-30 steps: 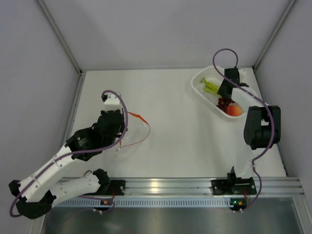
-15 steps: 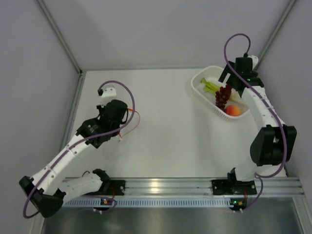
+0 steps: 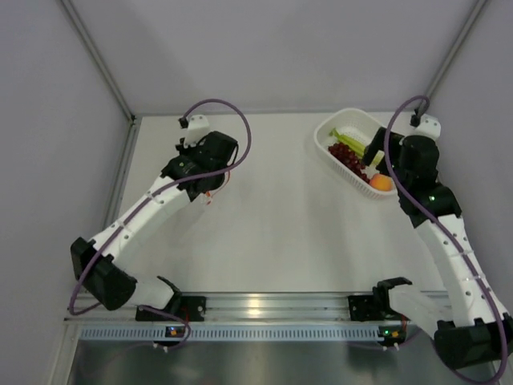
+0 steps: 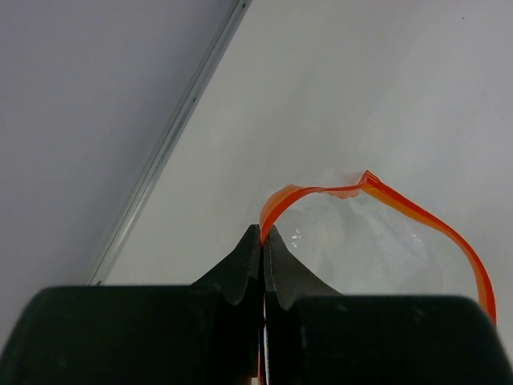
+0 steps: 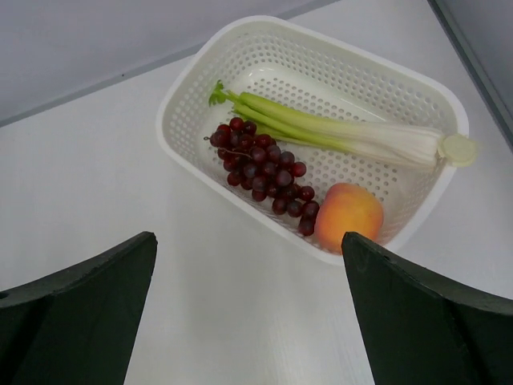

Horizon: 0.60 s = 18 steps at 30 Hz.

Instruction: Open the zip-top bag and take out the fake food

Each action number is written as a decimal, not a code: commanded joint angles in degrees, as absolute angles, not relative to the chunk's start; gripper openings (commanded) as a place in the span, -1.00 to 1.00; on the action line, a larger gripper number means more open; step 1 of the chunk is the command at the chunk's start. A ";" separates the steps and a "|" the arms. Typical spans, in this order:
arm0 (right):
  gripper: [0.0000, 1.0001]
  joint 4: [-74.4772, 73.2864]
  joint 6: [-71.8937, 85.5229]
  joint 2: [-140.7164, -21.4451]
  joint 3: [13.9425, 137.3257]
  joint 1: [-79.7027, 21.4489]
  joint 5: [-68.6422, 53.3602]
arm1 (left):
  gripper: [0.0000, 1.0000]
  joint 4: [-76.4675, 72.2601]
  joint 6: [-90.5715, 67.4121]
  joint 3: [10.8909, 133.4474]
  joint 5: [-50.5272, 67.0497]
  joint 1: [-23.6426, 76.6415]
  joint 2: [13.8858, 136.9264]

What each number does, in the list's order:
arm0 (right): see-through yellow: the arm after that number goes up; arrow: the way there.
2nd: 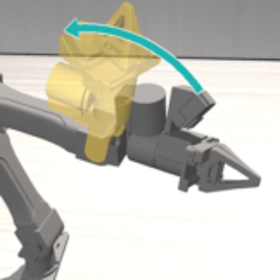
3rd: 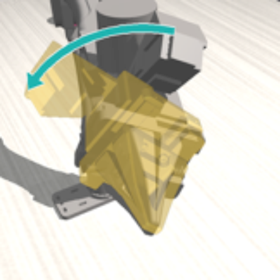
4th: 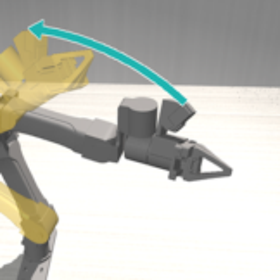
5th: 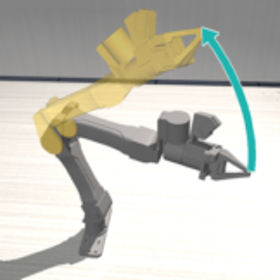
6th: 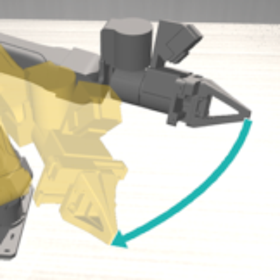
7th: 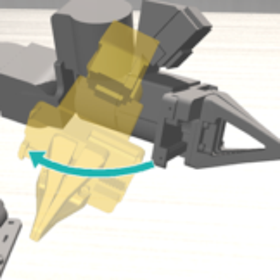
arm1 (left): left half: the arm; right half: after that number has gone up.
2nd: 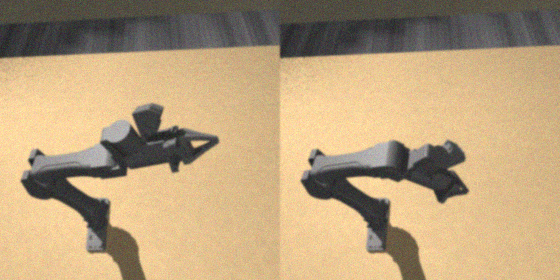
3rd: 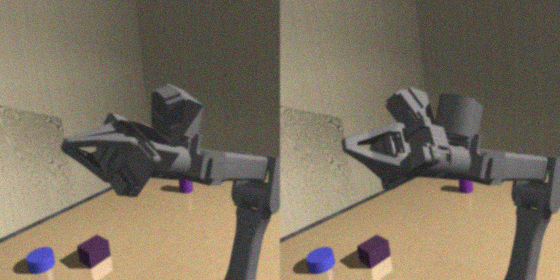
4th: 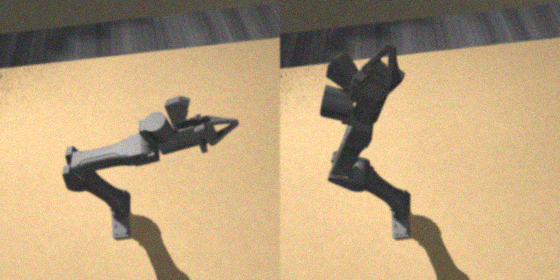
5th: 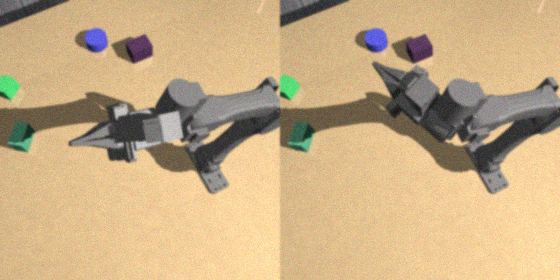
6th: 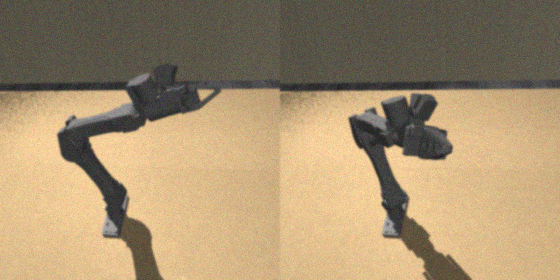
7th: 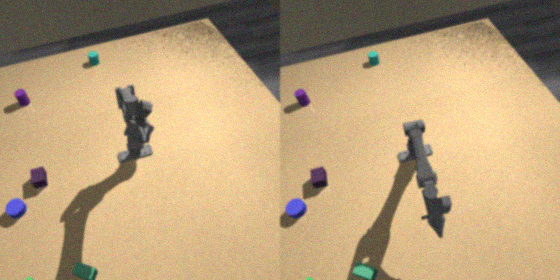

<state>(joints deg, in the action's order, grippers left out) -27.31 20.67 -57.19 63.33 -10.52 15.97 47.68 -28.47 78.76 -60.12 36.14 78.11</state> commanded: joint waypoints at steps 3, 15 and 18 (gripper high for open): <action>0.99 -29.00 21.97 -44.59 57.93 -11.16 14.44 | -0.88 47.37 -29.88 85.77 -65.03 35.95 89.10; 0.99 -32.96 21.01 -36.56 54.14 -11.16 6.50 | -0.29 47.29 -30.93 98.61 -56.26 37.08 107.05; 0.99 -33.66 20.48 -37.53 54.66 -11.16 6.85 | 0.00 47.37 -31.29 100.28 -54.32 38.32 106.00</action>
<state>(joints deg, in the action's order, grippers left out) -32.14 21.12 -37.21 54.28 -10.74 7.70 48.01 -30.24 95.72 -56.27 36.91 108.33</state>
